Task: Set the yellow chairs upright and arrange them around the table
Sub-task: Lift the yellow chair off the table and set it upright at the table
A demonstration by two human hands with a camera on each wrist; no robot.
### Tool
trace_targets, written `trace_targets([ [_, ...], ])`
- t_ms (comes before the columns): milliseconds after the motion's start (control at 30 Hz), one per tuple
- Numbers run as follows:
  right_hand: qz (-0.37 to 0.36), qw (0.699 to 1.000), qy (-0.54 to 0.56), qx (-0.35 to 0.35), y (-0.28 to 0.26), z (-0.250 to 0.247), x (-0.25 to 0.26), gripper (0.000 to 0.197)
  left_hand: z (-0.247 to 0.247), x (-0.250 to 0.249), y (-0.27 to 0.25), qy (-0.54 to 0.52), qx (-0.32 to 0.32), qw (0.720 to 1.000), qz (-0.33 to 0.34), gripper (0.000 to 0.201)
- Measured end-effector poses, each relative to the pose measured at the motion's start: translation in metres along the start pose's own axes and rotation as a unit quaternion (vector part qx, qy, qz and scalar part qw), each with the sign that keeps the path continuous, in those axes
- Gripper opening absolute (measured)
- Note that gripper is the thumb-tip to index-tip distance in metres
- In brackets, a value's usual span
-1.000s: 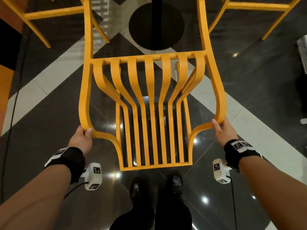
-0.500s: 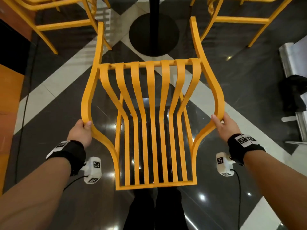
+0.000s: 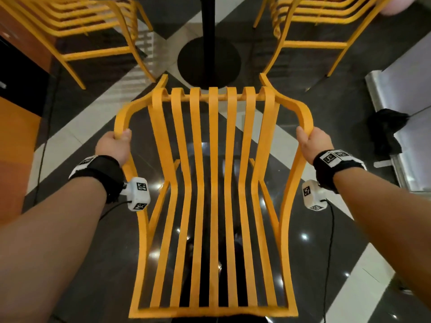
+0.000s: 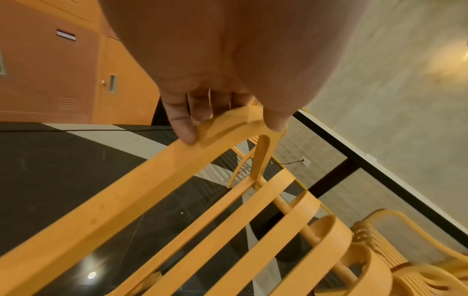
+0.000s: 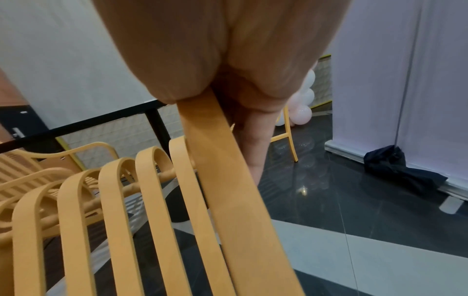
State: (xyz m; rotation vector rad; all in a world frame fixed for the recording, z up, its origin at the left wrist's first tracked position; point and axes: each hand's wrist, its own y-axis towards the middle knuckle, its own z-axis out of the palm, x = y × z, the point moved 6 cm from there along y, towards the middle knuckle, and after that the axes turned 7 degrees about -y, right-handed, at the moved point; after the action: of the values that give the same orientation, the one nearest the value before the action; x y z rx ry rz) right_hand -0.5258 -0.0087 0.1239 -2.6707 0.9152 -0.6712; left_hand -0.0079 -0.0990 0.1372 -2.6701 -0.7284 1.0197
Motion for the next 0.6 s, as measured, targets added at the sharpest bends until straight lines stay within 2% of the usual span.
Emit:
trace_targets([
  [67,0.017,1.000,-0.011,-0.006,0.004,-0.002,-0.001,0.050,0.006,-0.003,-0.012,-0.042,-0.006,0.999,0.032,0.042],
  [133,0.031,0.999,-0.020,-0.012,0.008,-0.004,0.000,0.049,0.023,0.003,-0.039,-0.062,0.013,0.996,0.070,0.059],
  [200,0.040,0.999,-0.024,-0.014,0.015,-0.007,0.005,0.050,0.048,0.021,-0.078,-0.059,0.057,0.994,0.073,0.074],
  [267,0.047,0.998,-0.029,-0.009,0.026,-0.010,0.011,0.052,0.083,0.056,-0.116,-0.001,0.130,0.991,0.041,0.069],
  [300,0.049,0.998,-0.031,-0.006,0.030,-0.011,0.014,0.053,0.103,0.080,-0.136,0.050,0.192,0.980,0.002,0.061],
  [333,0.050,0.998,-0.032,-0.004,0.034,-0.013,0.018,0.053,0.123,0.107,-0.153,0.104,0.267,0.957,-0.045,0.054],
  [367,0.050,0.998,-0.035,-0.003,0.037,-0.015,0.021,0.052,0.137,0.130,-0.172,0.159,0.340,0.923,-0.089,0.049],
  [400,0.050,0.998,-0.039,-0.004,0.041,-0.017,0.024,0.050,0.145,0.150,-0.188,0.212,0.387,0.889,-0.122,0.046],
  [467,0.048,0.998,-0.047,-0.009,0.045,-0.021,0.029,0.048,0.147,0.173,-0.203,0.295,0.396,0.859,-0.138,0.046],
  [533,0.055,0.998,-0.035,-0.010,0.051,-0.022,0.033,0.049,0.148,0.178,-0.204,0.320,0.376,0.861,-0.118,0.045],
  [600,0.061,0.998,-0.015,-0.009,0.056,-0.022,0.035,0.051,0.153,0.177,-0.207,0.350,0.412,0.836,-0.094,0.047],
])
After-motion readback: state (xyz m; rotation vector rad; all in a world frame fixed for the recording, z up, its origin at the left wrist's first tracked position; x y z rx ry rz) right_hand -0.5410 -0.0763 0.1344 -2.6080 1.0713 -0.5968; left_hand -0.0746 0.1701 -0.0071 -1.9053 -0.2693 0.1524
